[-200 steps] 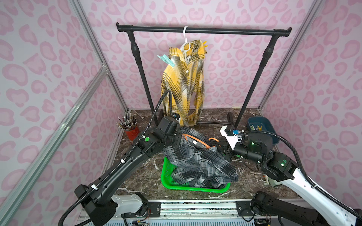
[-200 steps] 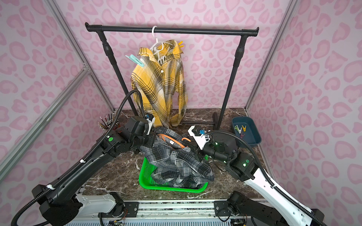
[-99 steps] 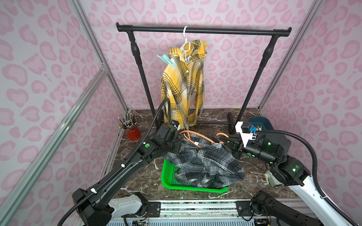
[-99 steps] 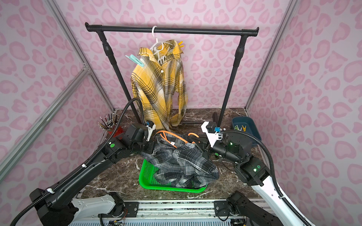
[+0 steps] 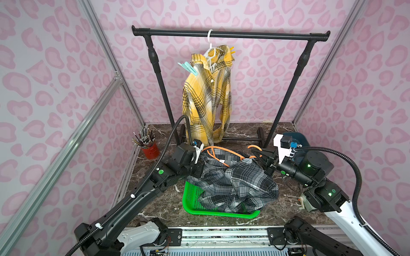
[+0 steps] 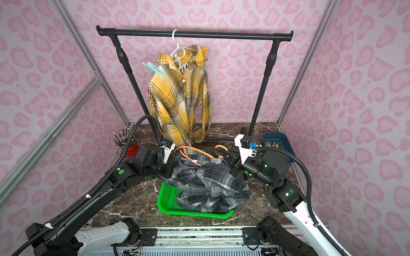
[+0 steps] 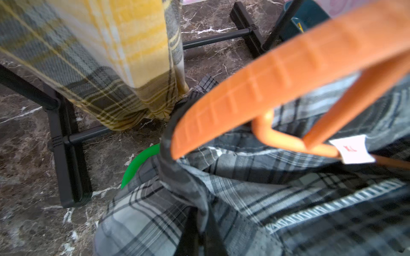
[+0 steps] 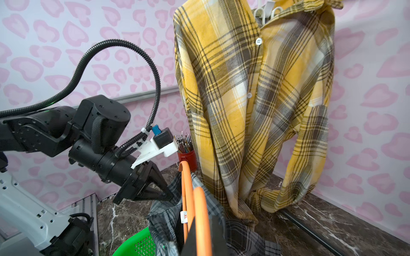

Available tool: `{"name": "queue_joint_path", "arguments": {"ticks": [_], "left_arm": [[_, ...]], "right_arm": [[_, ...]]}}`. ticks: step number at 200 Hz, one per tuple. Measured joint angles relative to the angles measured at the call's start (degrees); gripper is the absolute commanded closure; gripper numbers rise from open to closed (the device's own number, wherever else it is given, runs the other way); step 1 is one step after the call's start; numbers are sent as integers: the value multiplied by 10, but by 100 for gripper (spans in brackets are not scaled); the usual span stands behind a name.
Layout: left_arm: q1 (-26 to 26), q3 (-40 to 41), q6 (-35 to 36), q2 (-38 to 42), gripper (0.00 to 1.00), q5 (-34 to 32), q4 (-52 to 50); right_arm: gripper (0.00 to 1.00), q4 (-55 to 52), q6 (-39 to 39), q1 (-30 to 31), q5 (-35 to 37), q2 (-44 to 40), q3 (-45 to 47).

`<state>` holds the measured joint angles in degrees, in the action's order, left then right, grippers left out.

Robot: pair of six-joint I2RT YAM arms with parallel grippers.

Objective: Remove the clothespins securing long-sleeve shirts to the hanger
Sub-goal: Remove the long-sleeve shirt from the hanger.

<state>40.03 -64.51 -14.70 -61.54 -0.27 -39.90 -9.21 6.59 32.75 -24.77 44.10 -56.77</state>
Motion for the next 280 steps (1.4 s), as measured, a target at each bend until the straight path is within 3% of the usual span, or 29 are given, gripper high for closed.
{"name": "queue_joint_path", "arguments": {"ticks": [50,117,197,270,275,280], "left_arm": [[-6,26,-7,74,97,5,57],[-26,43,-32,62,97,29,99],[-30,66,-37,25,97,73,99],[38,143,-43,51,97,81,86],[41,152,-47,55,94,80,87],[43,161,-49,60,83,79,88]], "right_arm": [[100,23,3,0,6,4,-3],[100,23,2,0,12,-32,2],[100,65,8,-2,7,1,-1],[100,140,24,-1,-10,54,-17],[100,140,24,-1,-13,57,-21],[100,140,24,-1,-16,61,-25]]}}
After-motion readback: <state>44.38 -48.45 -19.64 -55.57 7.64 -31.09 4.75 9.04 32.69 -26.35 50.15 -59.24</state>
